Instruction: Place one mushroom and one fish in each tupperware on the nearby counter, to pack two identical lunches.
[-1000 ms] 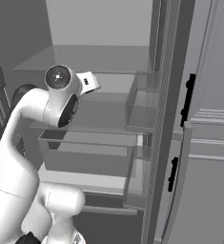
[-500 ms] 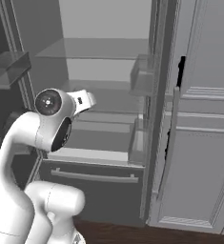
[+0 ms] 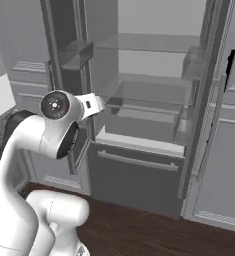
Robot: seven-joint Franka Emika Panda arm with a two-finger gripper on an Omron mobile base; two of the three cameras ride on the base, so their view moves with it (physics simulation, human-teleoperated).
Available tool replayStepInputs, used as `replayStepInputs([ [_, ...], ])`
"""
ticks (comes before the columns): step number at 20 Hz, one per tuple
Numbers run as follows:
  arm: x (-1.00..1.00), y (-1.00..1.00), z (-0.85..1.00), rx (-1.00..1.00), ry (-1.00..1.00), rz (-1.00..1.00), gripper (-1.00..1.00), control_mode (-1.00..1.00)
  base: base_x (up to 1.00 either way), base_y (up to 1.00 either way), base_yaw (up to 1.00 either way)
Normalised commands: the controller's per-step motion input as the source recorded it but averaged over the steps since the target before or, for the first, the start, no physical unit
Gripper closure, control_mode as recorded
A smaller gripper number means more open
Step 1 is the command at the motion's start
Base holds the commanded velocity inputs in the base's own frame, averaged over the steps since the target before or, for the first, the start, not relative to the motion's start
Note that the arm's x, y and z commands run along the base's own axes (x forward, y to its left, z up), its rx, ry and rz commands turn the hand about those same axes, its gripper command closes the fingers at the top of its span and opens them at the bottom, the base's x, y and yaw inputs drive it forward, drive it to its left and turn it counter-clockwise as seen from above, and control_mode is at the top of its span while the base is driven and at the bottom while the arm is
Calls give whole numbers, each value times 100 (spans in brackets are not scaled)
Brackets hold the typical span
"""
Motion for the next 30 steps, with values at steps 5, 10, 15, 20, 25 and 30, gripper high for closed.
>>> replayStepInputs([
  [5,0,0,0,0,0,0,100,100,3,76,70],
  [10,0,0,0,0,0,0,100,100,53,71,62],
  [15,0,0,0,0,0,0,100,100,94,44,43],
  [20,0,0,0,0,0,0,100,100,98,-11,19],
  [25,0,0,0,0,0,0,100,100,90,2,19],
  [30,0,0,0,0,0,0,100,100,74,28,37],
])
